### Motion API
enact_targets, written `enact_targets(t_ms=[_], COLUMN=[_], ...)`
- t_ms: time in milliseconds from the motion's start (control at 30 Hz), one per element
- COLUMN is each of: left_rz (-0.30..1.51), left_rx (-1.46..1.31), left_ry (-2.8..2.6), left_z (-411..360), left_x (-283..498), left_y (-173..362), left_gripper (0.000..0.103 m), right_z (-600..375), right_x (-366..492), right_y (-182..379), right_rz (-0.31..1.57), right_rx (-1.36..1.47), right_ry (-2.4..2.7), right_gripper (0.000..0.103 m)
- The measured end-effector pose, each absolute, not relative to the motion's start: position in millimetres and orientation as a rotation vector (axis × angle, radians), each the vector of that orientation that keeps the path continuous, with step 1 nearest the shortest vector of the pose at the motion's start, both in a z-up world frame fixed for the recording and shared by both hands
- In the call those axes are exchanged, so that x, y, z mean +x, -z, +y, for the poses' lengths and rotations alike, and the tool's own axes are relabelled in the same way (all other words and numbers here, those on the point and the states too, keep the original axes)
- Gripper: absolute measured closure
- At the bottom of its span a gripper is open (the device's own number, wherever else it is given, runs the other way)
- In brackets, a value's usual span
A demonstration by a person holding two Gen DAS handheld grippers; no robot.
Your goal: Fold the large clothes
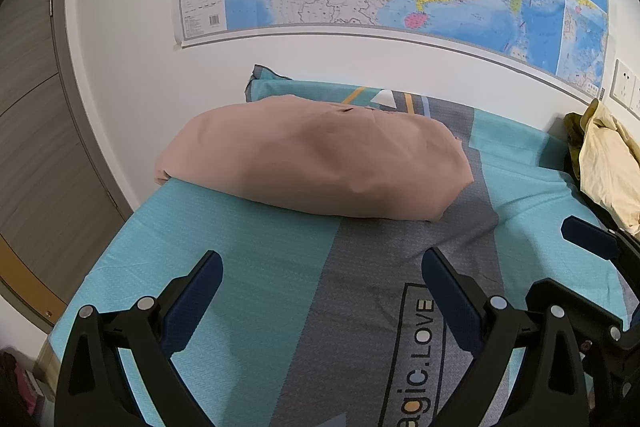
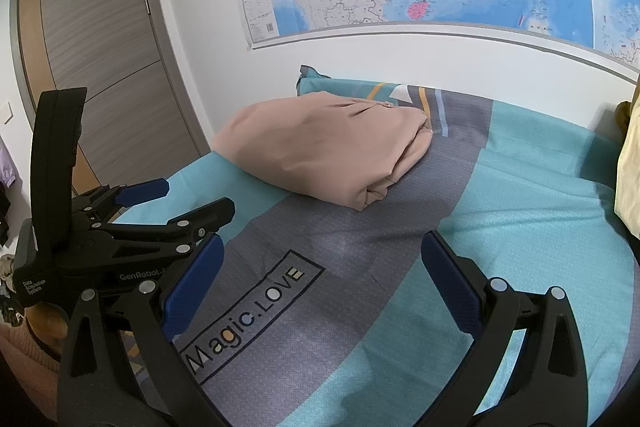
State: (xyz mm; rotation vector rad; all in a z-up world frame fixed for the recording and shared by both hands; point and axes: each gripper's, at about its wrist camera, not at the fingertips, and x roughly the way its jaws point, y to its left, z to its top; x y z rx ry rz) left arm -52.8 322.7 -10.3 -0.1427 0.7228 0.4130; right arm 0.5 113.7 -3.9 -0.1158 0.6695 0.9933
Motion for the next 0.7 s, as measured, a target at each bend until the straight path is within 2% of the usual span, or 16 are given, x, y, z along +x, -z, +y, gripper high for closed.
enact_targets(t_ms=[700], left_rz=[0.699], left_rx=[-0.132], left_ry=[-0.428], left_z=[323.5], left_x=[-55.2], left_y=[10.4], left_gripper=[0.007], right_z=[114.6], right_x=[1.7], right_y=[5.1], right_rz=[0.675], right_rx=[-0.113], right_ry=[-0.995], right_gripper=[0.006])
